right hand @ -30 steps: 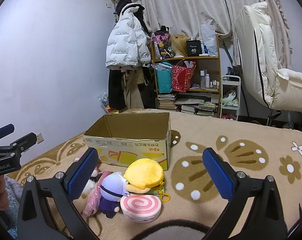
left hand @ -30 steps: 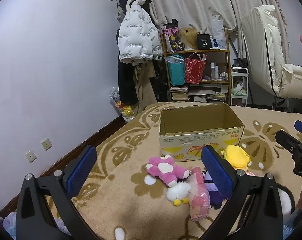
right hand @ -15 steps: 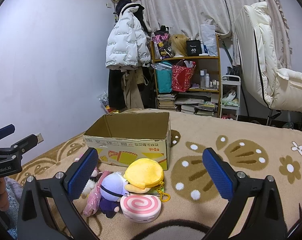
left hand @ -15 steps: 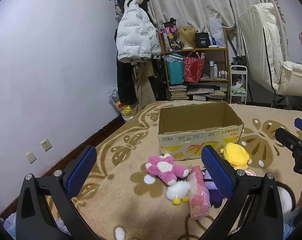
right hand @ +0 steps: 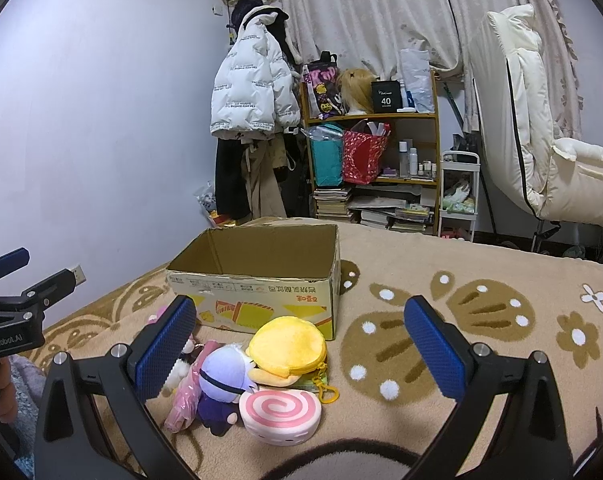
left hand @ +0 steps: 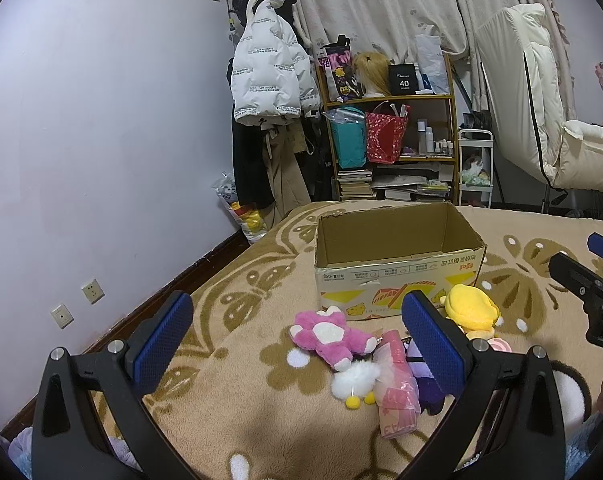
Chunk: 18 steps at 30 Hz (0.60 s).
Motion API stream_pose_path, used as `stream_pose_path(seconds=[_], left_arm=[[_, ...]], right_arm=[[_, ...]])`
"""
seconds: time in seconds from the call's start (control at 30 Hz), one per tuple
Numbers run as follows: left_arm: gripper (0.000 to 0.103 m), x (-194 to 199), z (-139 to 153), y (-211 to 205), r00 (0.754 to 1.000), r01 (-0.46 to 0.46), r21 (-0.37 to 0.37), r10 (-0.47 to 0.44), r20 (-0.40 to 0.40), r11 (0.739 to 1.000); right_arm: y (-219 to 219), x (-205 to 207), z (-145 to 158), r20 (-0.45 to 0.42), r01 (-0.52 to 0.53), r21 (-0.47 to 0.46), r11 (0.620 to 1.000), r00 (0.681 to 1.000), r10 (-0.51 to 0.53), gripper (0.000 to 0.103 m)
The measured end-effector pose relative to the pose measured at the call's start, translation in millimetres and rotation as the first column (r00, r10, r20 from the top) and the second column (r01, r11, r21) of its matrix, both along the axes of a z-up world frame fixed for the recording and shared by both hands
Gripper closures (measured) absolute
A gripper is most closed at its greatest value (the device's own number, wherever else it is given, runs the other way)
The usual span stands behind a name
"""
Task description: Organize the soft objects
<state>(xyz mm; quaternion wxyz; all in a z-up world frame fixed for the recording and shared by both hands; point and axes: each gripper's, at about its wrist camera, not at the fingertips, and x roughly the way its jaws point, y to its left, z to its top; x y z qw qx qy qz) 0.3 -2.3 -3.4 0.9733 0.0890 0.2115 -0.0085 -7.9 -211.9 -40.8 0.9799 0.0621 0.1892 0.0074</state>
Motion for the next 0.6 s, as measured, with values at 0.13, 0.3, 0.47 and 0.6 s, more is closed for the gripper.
stream_pose_path(seconds=[0.13,0.3,0.47,0.6], left_arm=[[0.0,-0.1,-0.3,0.4,1.0,0.002,0.004,-0.002,-0.001,1.0],[0.0,0.4,-1.2,0.7,1.0,0.002,0.0,-0.002,0.001,1.0],[0.0,-0.2,-1.2,0.2,1.0,0.001,0.003,-0.001,-0.002,1.0],[0.0,-0.1,-1.0,-0.2,1.0,0.001,0.004,-0.001,-0.002,1.0]], right_arm=[[-0.1,-0.1,-0.3,-0.002,0.0,-0.002,1.0,1.0,0.0,0.0],[0.5,0.3,0.3,-0.003,-0.001,-0.003,1.0,1.0,0.001,0.0],[0.5,0.4,0.0,-0.002,0.0,-0.003,1.0,1.0,0.0,0.0],[-0.2,0.2,-0.5,-0.003,-0.001,-0.003,1.0,1.0,0.001,0.0]])
